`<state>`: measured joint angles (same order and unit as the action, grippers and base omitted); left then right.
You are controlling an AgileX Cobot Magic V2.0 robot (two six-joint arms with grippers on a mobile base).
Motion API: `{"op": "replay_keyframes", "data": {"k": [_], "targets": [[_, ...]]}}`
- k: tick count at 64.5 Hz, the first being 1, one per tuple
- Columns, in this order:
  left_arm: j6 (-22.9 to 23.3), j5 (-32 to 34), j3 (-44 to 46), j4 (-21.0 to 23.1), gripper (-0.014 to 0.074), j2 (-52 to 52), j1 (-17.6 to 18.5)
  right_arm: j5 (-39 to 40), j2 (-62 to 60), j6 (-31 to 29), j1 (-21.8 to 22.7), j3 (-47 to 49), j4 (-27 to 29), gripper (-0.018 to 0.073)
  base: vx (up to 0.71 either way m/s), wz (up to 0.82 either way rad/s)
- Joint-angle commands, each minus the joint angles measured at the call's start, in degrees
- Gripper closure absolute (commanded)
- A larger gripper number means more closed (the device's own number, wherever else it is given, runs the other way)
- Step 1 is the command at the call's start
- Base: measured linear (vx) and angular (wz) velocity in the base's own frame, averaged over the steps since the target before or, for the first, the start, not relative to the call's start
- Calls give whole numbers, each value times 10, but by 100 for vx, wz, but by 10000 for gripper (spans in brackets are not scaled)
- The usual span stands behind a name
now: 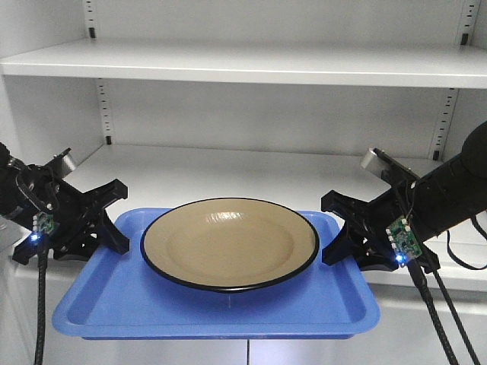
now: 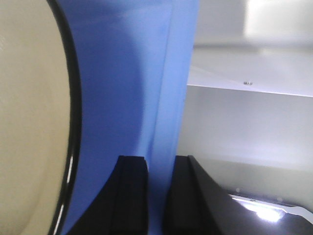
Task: Place disk in tray to left cabinet
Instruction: 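Hold the tray with both grippers while driving to the white cabinet, then lower the tray onto the cabinet shelf with both grippers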
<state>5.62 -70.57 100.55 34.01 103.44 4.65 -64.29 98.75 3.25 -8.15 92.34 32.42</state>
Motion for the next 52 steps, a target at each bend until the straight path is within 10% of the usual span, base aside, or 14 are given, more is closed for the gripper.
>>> {"op": "replay_keyframes", "data": {"k": [1,52], "targets": [[10,-10,20,116,596,-33,17,19,-30,-7,-11,23,100,564,27,-14],[10,-10,20,116,596,-33,17,19,-30,-7,-11,23,100,564,19,-11]]}}
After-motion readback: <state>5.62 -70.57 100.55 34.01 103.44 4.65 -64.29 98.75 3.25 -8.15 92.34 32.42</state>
